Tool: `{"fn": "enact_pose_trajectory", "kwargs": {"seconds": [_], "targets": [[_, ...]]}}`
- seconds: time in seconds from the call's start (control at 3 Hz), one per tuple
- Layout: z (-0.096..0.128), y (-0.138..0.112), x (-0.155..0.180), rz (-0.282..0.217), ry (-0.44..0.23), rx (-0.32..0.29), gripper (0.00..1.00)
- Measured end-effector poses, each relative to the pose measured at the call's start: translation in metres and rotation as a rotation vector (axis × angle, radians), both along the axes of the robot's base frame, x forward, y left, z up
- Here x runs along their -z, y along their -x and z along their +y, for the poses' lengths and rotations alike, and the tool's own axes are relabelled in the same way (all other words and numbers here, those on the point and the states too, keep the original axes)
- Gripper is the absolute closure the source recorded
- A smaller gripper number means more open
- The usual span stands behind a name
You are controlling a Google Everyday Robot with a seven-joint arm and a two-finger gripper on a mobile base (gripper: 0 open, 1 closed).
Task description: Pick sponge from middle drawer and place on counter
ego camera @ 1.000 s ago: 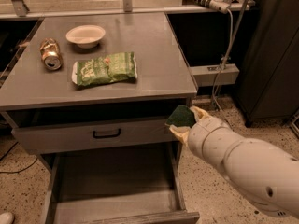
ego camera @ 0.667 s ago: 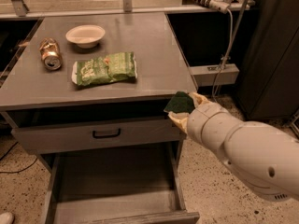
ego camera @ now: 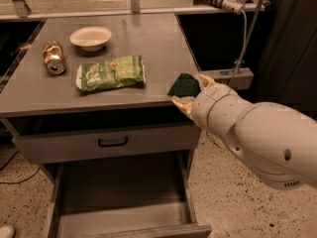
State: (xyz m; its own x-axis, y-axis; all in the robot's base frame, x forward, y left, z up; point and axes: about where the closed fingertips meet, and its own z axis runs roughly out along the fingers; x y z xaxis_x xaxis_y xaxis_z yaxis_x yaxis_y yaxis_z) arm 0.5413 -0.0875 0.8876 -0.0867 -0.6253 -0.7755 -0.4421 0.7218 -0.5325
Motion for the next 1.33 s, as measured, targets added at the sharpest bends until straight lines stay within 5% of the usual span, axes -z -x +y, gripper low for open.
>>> {"fn": "enact_pose_trajectory", "kwargs": {"seconds": [0.33, 1.33], "targets": [[0.000, -0.009, -0.005, -0.002, -0.017, -0.004, 1.00], [0.018, -0.086, -0.015, -0.031, -0.005, -0.069, 1.00]]}}
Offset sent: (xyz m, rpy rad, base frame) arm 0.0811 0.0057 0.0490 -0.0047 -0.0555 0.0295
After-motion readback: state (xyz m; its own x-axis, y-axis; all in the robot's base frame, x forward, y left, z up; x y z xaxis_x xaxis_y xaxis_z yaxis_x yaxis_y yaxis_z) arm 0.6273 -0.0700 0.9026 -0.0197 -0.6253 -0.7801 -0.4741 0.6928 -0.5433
